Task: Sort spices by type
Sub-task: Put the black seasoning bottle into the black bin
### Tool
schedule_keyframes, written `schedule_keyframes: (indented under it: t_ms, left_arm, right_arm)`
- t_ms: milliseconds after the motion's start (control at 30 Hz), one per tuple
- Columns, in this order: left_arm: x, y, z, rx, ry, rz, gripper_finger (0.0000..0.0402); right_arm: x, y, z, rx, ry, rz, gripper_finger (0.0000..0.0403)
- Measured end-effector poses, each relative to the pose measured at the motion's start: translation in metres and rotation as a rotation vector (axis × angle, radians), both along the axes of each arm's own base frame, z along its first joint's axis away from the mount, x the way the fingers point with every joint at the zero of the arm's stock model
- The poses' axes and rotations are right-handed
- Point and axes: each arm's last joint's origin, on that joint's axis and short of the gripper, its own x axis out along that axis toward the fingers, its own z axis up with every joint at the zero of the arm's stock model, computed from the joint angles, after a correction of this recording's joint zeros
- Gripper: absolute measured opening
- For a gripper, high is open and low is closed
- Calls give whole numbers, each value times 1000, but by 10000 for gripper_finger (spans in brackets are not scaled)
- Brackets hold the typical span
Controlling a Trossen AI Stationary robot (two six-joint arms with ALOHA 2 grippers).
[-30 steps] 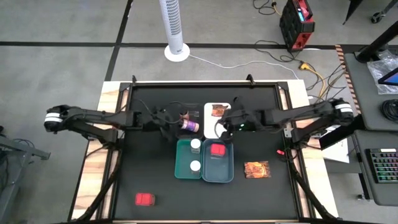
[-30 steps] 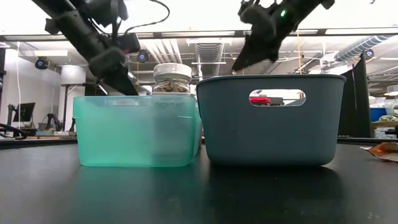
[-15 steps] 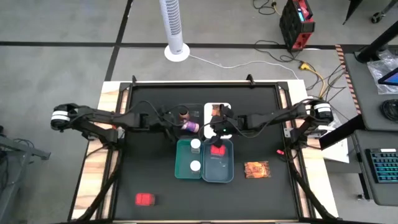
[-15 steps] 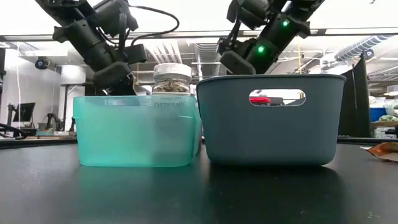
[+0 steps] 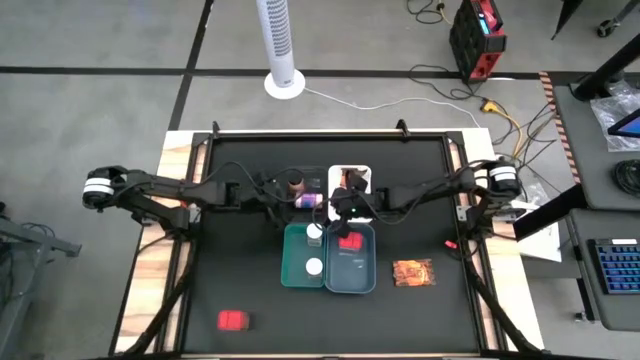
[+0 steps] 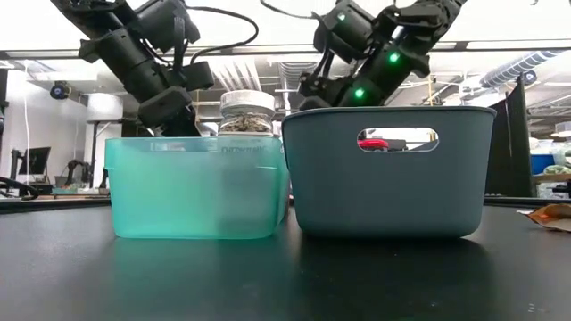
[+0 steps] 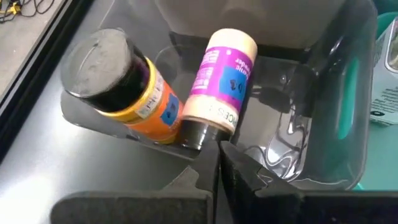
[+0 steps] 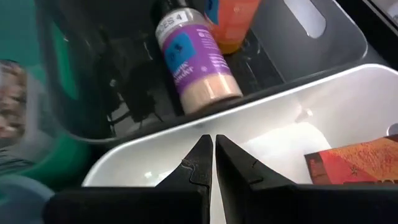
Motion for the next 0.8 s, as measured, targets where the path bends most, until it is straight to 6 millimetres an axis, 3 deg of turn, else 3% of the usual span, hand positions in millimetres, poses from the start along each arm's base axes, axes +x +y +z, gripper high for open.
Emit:
schedule_keyframes:
  t_ms: [300, 433, 633, 800]
  left_arm:
    - [0, 0, 0, -1, 2, 0, 0]
    - [-3, -2, 4, -17, 15, 12, 0]
    - [-12, -13, 61, 79, -111, -21, 0]
    - [-40, -22, 106, 129, -314, -83, 0]
  right_arm:
    - [0, 0, 2, -3, -6, 4, 12]
    - [-8, 0, 12, -12, 27, 2, 12]
    - [0, -11, 70, -28, 31, 35, 12]
    - [31, -20, 97, -23, 31, 130, 12]
